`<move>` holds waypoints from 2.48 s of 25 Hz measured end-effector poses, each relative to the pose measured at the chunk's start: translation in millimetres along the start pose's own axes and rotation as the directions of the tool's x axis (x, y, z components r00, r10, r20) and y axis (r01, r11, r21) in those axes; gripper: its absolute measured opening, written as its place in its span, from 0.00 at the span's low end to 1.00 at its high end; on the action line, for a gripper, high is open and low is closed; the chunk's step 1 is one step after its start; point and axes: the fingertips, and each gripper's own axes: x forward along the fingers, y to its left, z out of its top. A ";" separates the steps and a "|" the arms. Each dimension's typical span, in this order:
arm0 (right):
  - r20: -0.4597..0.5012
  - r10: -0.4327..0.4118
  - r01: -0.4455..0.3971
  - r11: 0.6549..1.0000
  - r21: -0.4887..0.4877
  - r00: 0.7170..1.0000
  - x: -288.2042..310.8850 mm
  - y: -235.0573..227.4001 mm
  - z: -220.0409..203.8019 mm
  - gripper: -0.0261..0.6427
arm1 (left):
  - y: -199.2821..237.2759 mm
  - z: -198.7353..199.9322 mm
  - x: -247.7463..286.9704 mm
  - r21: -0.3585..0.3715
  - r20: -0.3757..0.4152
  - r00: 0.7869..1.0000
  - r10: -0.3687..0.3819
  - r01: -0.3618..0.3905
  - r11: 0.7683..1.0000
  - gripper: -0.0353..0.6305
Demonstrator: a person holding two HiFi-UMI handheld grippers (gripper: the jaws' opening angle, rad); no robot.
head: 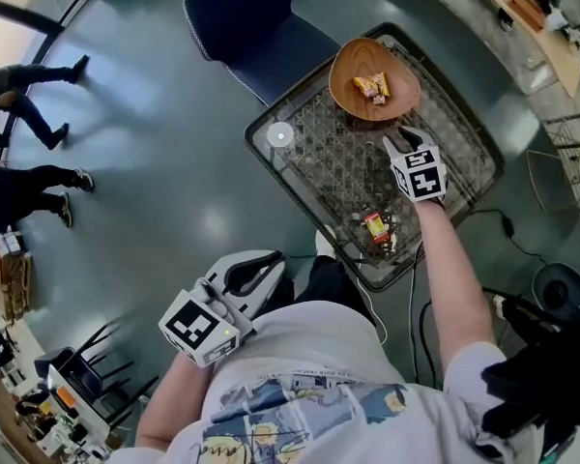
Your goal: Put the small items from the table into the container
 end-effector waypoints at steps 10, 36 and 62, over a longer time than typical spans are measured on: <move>0.023 -0.007 0.007 1.000 -0.001 1.000 -77.5 76.8 -3.4 0.26 | -4.3 -5.3 -35.1 0.047 0.029 0.996 -0.089 0.087 0.995 0.07; 0.041 -0.070 0.068 0.996 0.065 0.997 -201.2 275.6 -74.6 0.26 | -29.8 -64.7 -131.9 0.110 0.004 0.957 -0.289 0.287 0.952 0.07; -0.254 -0.015 0.040 0.995 0.092 0.967 -54.9 154.8 -224.4 0.28 | -41.8 -62.4 -64.9 0.053 -0.104 0.973 -0.206 0.213 0.976 0.07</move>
